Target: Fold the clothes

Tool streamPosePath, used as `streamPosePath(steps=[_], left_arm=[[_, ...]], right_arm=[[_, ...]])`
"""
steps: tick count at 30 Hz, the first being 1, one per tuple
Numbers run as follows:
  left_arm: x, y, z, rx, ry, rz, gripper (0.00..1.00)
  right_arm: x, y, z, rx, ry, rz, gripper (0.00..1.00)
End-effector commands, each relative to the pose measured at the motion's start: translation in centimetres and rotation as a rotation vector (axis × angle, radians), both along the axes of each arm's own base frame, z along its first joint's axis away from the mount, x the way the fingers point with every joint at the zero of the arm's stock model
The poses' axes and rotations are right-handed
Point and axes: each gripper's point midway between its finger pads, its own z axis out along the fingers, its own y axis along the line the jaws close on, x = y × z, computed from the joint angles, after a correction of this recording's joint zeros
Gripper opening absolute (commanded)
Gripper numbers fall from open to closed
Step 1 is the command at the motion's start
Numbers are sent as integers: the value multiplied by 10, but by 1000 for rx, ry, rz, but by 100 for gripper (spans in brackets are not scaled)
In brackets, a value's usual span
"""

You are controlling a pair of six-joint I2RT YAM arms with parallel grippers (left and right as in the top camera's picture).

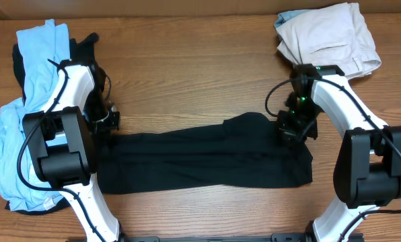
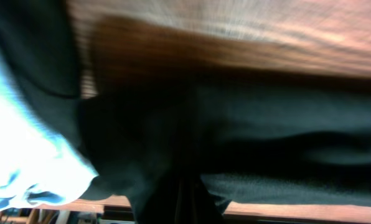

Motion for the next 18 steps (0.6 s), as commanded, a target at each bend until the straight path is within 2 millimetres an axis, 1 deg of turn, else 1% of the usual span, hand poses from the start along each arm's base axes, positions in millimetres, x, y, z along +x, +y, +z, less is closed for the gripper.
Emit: streamPosePath(steps=[1,3,6,8,9,10,12,14,18], left_arm=[[-8,-7,-10,-31,17,-15,4],[-6,-11,-12,-50,7,-5,4],[-5,-11,-12,-52,3,-4,4],[-3,-11,-13,-53,-5,-2,4],[-2,-11,-14,-52,-12,-3,4],[-1,-11,-14,-52,-16,-3,4],[1,-11,-15,-50,-25,-5,4],[3,-11,-16,-49,-36,-4,4],[8,-15,-18,-68,-56,5,4]], right_arm=[[4,-15,3,-11,-31,-63,19],[14,-18,10,1,-79,-53,26],[33,-18,28,10,-174,-24,37],[50,-12,42,34,-258,13,45],[62,-4,51,58,-319,39,51],[69,1,53,66,-350,52,57],[78,11,53,71,-389,81,68],[85,25,48,79,-422,117,74],[91,47,32,87,-451,173,75]])
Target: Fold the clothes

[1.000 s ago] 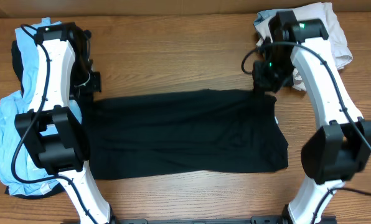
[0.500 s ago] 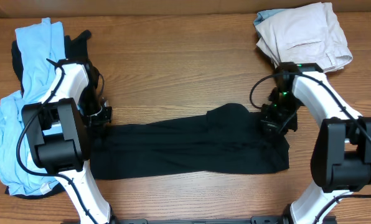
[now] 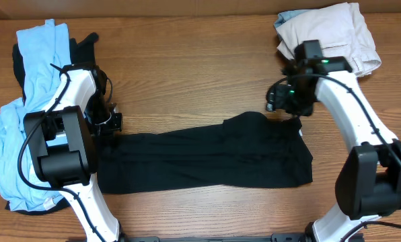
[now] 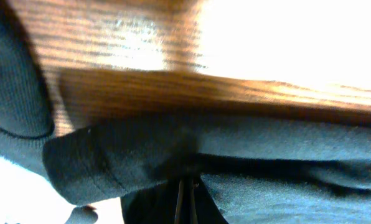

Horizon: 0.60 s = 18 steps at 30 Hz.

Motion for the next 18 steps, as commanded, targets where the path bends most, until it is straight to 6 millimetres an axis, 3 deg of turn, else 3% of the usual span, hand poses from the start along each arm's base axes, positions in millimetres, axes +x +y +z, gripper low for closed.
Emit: streamPosePath(steps=[1,12,18], left_arm=[[1,-10,-3,-43,-10,-12,4],[8,-9,-6,-40,-38,-13,4],[9,-8,-6,-39,-45,-13,4]], right_arm=[[-3,19,-15,-6,2,51,75],[-2,27,-57,17,19,48,73],[0,36,-63,59,20,58,59]])
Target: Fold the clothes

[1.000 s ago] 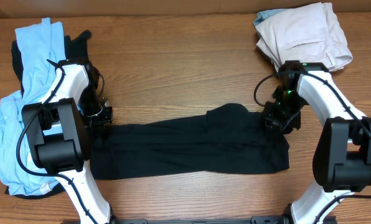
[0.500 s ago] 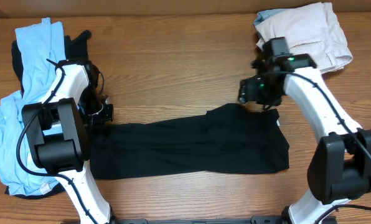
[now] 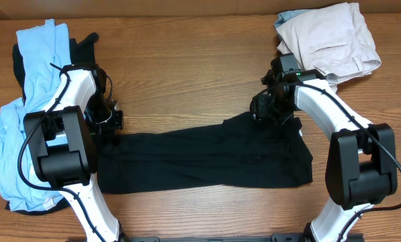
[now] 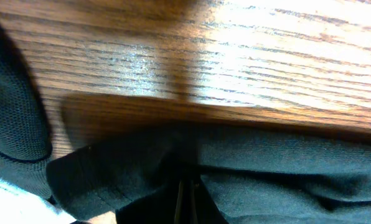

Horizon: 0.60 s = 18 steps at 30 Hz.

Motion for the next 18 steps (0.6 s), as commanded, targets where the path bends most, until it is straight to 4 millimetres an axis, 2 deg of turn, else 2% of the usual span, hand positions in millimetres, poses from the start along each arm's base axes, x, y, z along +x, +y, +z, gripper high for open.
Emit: streamPosePath(steps=[1,4,8,11,12,15,18], left_arm=[[-1,-6,-2,-25,1,-21,4],[-2,-6,-2,-25,4,-22,4],[-2,-6,-2,-25,4,-22,4],[-1,-6,-2,-24,-1,-21,4],[0,-6,-2,-24,-2,-21,4],[2,0,-3,2,-9,-49,4],[6,9,-1,37,-21,-50,4]], right_arm=[[-2,5,-3,35,12,2,55],[-5,5,-6,32,22,2,44],[-15,3,-17,27,46,1,36],[-18,2,-22,27,48,1,22],[-17,2,-22,28,43,1,15],[-5,5,-18,38,-4,2,4],[14,8,-7,48,-68,3,4]])
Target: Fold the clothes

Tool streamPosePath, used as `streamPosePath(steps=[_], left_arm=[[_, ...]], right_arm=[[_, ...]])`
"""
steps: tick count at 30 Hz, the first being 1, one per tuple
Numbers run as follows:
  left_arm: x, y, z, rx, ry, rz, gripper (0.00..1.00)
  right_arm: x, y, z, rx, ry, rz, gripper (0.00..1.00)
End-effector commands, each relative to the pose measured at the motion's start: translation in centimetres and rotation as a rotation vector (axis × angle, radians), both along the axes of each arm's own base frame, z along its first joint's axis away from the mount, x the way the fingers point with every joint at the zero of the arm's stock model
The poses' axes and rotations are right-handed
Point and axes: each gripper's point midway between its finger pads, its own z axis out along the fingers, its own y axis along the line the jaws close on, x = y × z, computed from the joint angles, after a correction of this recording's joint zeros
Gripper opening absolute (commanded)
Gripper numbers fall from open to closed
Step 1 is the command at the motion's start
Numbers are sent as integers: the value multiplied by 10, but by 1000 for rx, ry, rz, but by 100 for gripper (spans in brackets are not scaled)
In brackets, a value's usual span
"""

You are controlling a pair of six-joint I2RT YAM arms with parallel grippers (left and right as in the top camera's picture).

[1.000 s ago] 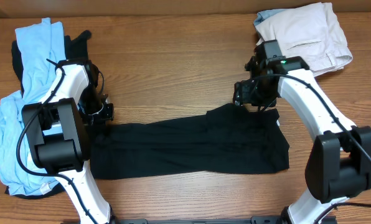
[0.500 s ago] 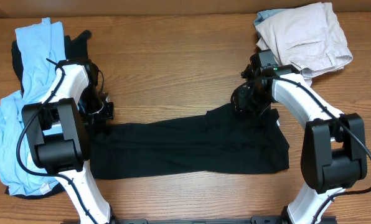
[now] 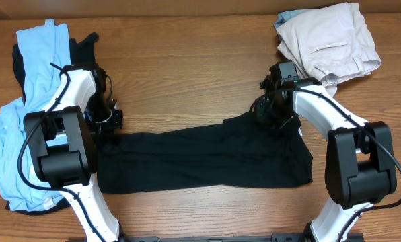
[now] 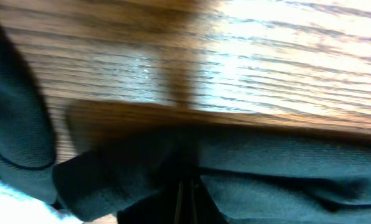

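A long black garment point(image 3: 207, 158) lies flat across the middle of the wooden table point(image 3: 187, 67). At its upper left corner my left gripper point(image 3: 108, 123) is shut on the cloth. In the left wrist view the black garment point(image 4: 285, 168) is pinched between the closed jaws of the left gripper point(image 4: 187, 193), with bare wood beyond. My right gripper point(image 3: 266, 113) sits low over the raised hump on the garment's upper right edge. From above I cannot see whether its fingers are open or shut.
A heap of light blue and black clothes point(image 3: 25, 101) fills the left edge, right beside the left arm. Folded beige trousers point(image 3: 332, 37) on a pale blue piece lie at the back right corner.
The right gripper has shifted slightly right and toward the garment's hump. The left gripper still holds the left corner, and the garment's outline looks the same.
The right gripper first sat on the garment's upper right corner, with the left gripper shut on the left corner. It then stood above and behind that corner, off the cloth. Later it was further left by the hump, where it is now.
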Motion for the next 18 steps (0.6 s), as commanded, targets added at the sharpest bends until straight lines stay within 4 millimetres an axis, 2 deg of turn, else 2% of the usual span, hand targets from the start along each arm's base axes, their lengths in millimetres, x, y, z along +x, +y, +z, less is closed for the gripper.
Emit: streamPosePath(steps=[1,5,12,15,18], left_arm=[[7,10,3,30,-22,-28,4],[32,13,20,11,-102,0,4],[101,19,67,44,-350,-8,4],[122,19,81,53,-434,-16,4],[125,14,84,34,-444,-19,4]], right_arm=[[25,4,18,19,-79,16,4],[62,10,56,35,-200,24,4],[114,16,126,71,-410,17,4],[119,13,140,72,-429,10,4],[110,10,148,66,-396,9,4]])
